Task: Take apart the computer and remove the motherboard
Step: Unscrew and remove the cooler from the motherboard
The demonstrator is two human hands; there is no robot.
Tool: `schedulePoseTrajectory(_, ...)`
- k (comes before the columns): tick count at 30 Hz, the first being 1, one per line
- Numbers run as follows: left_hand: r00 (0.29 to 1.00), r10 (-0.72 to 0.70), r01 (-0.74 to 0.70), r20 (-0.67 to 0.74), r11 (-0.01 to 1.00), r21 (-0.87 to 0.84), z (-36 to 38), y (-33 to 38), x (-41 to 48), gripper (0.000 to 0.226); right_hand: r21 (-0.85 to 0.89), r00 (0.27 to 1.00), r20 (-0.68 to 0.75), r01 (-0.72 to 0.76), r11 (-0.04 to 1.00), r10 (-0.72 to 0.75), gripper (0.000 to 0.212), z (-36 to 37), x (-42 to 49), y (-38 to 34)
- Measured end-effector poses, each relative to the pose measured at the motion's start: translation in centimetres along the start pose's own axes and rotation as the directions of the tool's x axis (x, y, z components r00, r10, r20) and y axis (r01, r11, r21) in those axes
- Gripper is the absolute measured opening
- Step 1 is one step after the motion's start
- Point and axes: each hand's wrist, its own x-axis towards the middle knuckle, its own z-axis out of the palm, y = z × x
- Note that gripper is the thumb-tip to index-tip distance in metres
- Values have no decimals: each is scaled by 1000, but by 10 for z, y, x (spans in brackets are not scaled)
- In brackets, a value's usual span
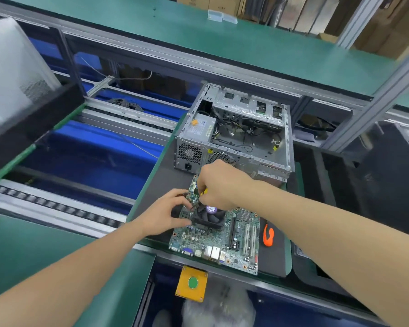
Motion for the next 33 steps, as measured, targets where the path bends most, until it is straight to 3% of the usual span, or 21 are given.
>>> schedulePoseTrajectory(11, 981, -35, 26, -192, 999, -48, 15, -8, 6, 11, -49, 996, 71, -47, 998, 51, 14, 7, 20, -1)
schedulePoseTrajectory(28, 982, -41, 10, -182, 986, -164, 13, -9, 5, 15, -85, 996, 82, -26, 996, 33, 14, 9, 26, -5)
schedulePoseTrajectory(33, 986, -48, 15, -160, 979, -203, 10, -7, 3, 20, -136, 993, 98, 72, 988, -59, 13, 8, 30, -8)
